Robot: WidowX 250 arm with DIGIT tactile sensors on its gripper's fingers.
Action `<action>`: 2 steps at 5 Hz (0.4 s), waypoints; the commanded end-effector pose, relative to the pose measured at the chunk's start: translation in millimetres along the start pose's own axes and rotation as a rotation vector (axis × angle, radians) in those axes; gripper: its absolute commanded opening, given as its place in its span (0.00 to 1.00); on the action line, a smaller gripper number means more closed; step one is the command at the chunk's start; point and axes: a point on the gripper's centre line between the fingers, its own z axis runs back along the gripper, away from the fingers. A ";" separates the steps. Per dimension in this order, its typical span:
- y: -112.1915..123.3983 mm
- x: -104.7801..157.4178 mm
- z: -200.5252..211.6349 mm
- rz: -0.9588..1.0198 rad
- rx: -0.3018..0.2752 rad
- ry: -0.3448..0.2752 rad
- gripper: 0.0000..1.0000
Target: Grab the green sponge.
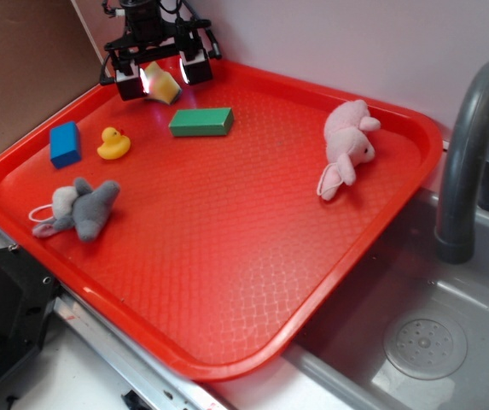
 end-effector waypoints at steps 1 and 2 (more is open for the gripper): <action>9.4 6.6 40.5 -0.146 -0.029 -0.051 0.00; 12.9 -11.9 80.3 -0.317 0.019 -0.096 0.00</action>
